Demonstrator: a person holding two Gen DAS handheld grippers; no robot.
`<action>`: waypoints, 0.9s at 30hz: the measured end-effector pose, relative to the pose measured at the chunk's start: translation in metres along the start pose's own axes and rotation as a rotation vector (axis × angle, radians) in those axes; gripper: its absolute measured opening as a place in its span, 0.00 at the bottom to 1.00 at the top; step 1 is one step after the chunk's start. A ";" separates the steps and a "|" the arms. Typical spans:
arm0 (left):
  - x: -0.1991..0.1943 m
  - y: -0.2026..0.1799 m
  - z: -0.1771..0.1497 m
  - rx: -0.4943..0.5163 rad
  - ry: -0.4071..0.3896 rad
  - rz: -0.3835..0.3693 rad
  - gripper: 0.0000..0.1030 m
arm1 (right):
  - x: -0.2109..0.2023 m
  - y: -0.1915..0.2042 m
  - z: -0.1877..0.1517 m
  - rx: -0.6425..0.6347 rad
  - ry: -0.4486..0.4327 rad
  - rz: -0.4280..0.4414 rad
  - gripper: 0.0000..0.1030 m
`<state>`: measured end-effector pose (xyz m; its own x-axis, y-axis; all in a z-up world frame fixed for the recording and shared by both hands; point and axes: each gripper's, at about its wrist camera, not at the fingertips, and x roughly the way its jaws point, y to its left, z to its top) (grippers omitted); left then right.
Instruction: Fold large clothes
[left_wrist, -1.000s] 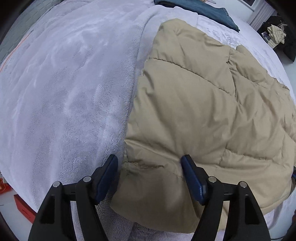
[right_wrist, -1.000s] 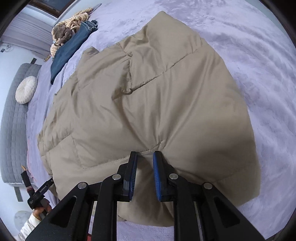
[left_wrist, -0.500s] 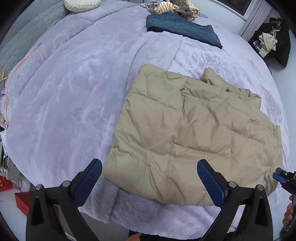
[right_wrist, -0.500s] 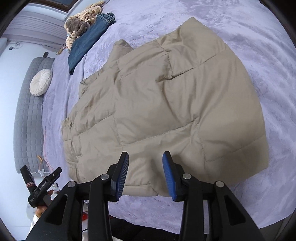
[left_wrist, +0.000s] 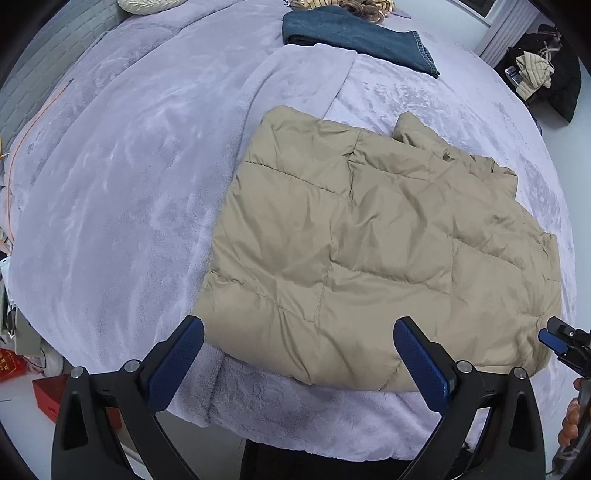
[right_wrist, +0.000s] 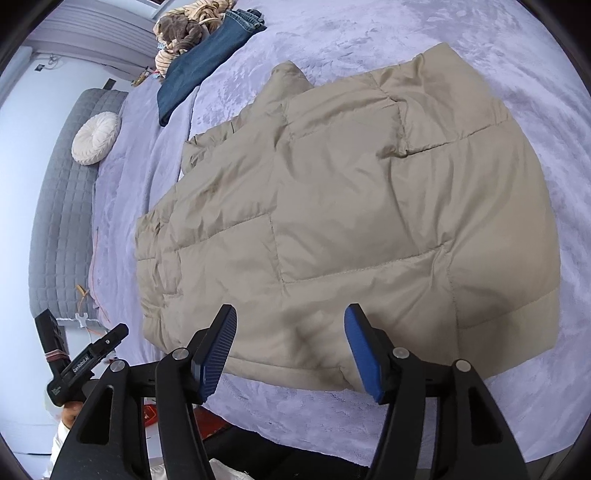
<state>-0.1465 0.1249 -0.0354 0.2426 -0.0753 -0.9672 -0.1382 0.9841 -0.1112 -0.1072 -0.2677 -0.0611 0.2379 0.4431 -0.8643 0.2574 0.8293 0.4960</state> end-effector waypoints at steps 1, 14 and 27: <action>0.002 0.001 0.002 0.008 0.001 0.000 1.00 | 0.001 0.001 0.000 0.003 -0.002 -0.004 0.63; 0.047 0.037 0.051 0.151 0.081 -0.099 1.00 | 0.045 0.051 -0.004 0.085 -0.016 -0.073 0.77; 0.094 0.068 0.092 0.138 0.178 -0.396 1.00 | 0.078 0.089 0.010 0.102 -0.022 -0.140 0.77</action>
<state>-0.0450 0.1996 -0.1129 0.0807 -0.4646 -0.8819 0.0638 0.8853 -0.4606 -0.0561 -0.1627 -0.0830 0.2130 0.3169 -0.9242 0.3826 0.8434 0.3773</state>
